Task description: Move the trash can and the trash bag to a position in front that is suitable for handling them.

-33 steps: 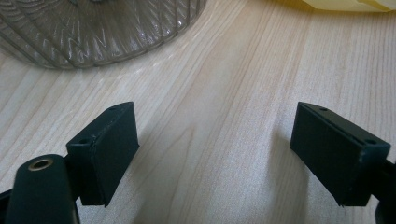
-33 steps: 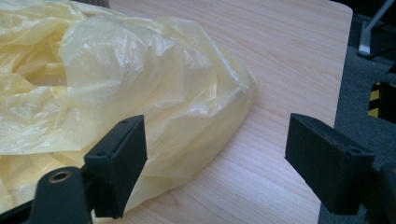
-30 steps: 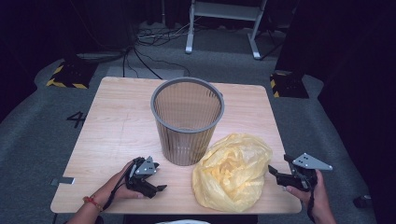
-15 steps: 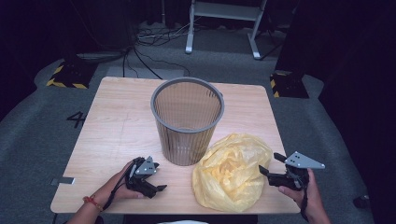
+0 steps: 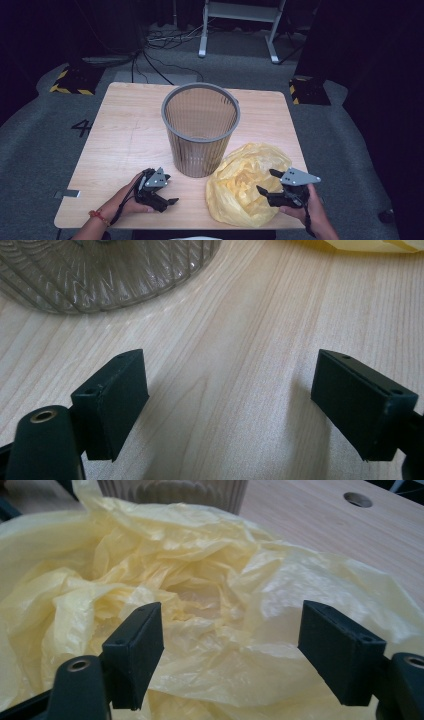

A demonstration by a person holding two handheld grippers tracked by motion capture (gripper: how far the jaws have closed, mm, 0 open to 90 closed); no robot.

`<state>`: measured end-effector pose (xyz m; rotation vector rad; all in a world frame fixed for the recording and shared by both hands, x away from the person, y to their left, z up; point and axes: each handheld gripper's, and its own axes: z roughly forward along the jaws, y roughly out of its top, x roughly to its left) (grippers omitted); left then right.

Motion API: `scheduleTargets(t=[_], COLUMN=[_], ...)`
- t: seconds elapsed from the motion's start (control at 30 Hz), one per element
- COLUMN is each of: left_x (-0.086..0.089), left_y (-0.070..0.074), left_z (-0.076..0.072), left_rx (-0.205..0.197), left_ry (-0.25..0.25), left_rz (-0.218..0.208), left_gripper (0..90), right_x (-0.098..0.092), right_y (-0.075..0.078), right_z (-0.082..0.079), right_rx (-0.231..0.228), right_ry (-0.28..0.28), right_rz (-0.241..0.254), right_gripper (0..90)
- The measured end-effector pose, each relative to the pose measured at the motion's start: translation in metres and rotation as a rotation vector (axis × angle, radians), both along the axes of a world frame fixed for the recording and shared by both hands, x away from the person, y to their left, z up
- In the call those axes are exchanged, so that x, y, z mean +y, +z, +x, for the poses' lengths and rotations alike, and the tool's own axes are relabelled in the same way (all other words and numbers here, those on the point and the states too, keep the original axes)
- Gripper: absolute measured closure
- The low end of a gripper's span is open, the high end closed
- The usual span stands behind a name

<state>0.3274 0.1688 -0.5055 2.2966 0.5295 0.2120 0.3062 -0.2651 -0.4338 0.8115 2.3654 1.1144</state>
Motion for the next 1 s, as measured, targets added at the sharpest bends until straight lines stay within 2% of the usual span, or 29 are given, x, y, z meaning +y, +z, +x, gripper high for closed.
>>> scheduleTargets(t=[0.17, 0.3, 0.5, 0.6, 0.63, 0.73, 0.87, 0.93, 1.0], left_x=[0.000, 0.000, 0.000, 0.000, 0.000, 0.000, 0.000, 0.000, 0.000], left_y=[0.000, 0.000, 0.000, 0.000, 0.000, 0.000, 0.000, 0.000, 0.000], left_z=[0.000, 0.000, 0.000, 0.000, 0.000, 0.000, 0.000, -0.001, -0.002], left_rx=[0.001, 0.001, 0.000, 0.000, -0.001, 0.000, 0.000, 0.000, 0.001], left_ry=[0.002, 0.001, -0.001, -0.001, -0.001, 0.001, 0.003, 0.006, 0.010], left_rz=[-0.002, -0.001, 0.001, 0.001, 0.002, 0.001, 0.001, 0.001, 0.003], left_gripper=[15.0, 15.0, 15.0, 15.0, 15.0, 15.0, 15.0, 15.1, 15.1], right_x=[0.008, 0.014, 0.023, 0.027, 0.031, 0.037, 0.042, 0.045, 0.049], right_y=[-0.006, -0.017, -0.036, -0.041, -0.046, -0.049, -0.052, -0.053, -0.054], right_z=[0.004, 0.011, 0.027, 0.030, 0.032, 0.033, 0.035, 0.038, 0.039], right_rx=[0.024, 0.055, 0.128, 0.154, 0.182, 0.207, 0.238, 0.261, 0.262], right_ry=[0.015, 0.019, 0.021, 0.028, 0.037, 0.050, 0.059, 0.063, 0.067], right_rz=[-0.012, -0.046, -0.109, -0.132, -0.160, -0.191, -0.183, -0.161, -0.162], right_gripper=[26.8, 26.9, 27.2, 27.1, 27.1, 27.1, 27.0, 26.6, 25.9])
